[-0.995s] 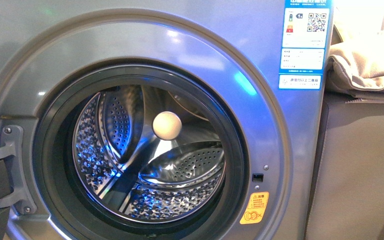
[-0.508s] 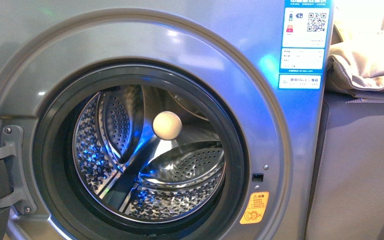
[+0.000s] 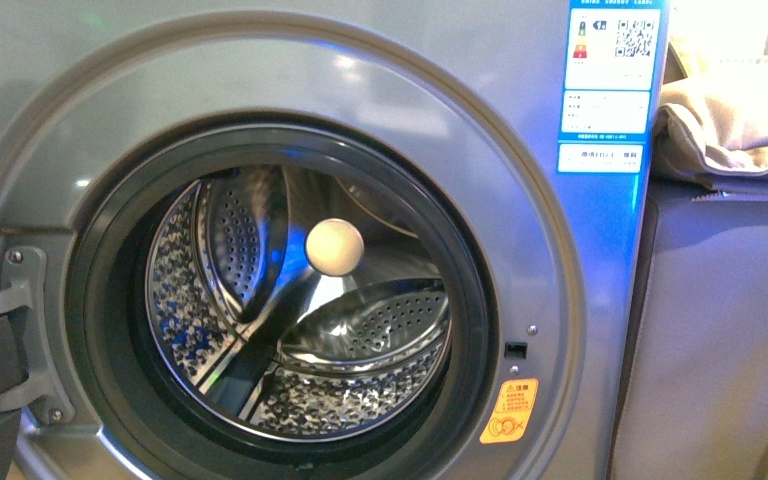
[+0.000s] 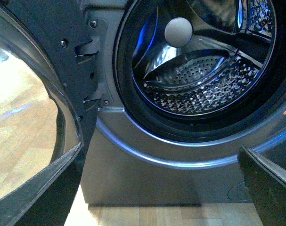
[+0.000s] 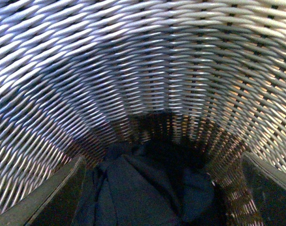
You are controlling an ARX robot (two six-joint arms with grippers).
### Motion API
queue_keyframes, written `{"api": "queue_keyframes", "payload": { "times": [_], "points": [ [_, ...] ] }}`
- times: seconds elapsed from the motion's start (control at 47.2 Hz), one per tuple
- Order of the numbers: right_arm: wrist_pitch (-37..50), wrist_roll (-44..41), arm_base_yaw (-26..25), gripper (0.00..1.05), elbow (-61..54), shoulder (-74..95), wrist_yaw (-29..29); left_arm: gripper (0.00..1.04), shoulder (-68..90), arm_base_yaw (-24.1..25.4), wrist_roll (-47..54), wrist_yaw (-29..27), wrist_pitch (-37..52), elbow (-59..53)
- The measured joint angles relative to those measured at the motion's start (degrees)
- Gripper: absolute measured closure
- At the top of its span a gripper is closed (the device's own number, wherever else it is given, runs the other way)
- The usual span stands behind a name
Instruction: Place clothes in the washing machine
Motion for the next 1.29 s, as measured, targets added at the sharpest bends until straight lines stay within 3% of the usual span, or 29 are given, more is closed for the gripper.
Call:
{"api": "queue_keyframes", "payload": {
  "times": [0.19, 0.444, 0.825, 1.291],
  "points": [
    [3.45, 9.75, -0.37, 0.08, 4.92, 3.76, 5.66, 0.06, 0.00, 0.00, 0.00, 0.00, 0.00, 0.00],
    [-7.85, 23.45, -1.09, 0.08, 9.66, 7.08, 10.36, 0.06, 0.00, 0.00, 0.00, 0.02, 0.00, 0.00],
    [-28.59, 26.91, 2.32, 0.08, 15.98, 6.64, 11.82, 0.06, 0.00, -0.02, 0.00, 0.00, 0.00, 0.00],
    [-39.89, 29.86, 11.17, 0.08, 24.55, 15.08, 19.28, 0.06, 0.00, 0.00, 0.00, 0.00, 0.00, 0.00]
  ]
}}
